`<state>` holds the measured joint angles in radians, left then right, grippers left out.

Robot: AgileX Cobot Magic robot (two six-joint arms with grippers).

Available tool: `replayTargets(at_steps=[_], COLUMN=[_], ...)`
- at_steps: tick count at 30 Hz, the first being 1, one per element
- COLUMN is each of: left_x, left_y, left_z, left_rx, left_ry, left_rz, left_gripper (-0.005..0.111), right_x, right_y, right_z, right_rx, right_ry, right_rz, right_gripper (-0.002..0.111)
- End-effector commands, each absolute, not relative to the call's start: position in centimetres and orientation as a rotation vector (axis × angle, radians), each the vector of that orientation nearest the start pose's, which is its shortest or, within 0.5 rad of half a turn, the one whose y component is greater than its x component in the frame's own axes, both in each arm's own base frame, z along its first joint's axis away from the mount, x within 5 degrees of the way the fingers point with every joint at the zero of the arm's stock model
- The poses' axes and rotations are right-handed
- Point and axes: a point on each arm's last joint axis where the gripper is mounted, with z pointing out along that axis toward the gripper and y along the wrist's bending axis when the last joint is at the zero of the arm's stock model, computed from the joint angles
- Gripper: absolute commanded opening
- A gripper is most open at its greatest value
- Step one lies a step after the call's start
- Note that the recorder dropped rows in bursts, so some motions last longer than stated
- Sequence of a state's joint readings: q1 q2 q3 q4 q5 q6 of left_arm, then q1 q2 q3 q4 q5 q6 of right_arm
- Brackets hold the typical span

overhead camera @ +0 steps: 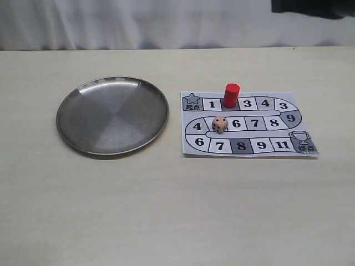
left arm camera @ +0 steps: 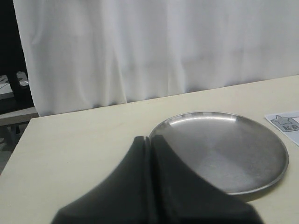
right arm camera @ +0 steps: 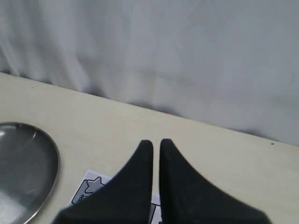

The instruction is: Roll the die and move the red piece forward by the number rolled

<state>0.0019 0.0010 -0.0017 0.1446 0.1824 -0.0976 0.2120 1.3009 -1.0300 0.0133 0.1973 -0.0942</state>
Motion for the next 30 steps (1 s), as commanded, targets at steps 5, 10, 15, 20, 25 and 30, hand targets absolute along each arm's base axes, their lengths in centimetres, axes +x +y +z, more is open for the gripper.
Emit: replayTargets(at_steps=[5, 10, 15, 20, 25, 30], left_x=[5.6, 5.6, 5.6, 5.6, 5.6, 5.6], left_y=[0.2, 0.2, 0.2, 0.2, 0.2, 0.2], left_z=[19.8, 19.8, 19.8, 19.8, 19.8, 19.8], left_rx=[0.015, 0.015, 0.015, 0.015, 0.015, 0.015], left_ry=[1.655, 1.655, 1.655, 1.655, 1.655, 1.655], left_rz=[0.05, 0.05, 0.05, 0.05, 0.05, 0.05], left_gripper=[0.0, 0.0, 0.0, 0.0, 0.0, 0.0], right_x=[17.0, 12.0, 9.0, 7.4, 6.8, 6.6], right_y=[3.6, 2.6, 1.9, 1.6, 1.4, 1.4], right_z=[29.8, 26.0, 22.9, 20.8, 20.7, 21.0], right_rx=[-0.24, -0.234, -0.227, -0.221, -0.22, -0.215], right_ry=[1.718, 1.682, 1.638, 1.594, 1.58, 1.545], right_rz=[0.104, 0.106, 0.108, 0.11, 0.112, 0.114], right_gripper=[0.005, 0.005, 0.005, 0.005, 0.005, 0.005])
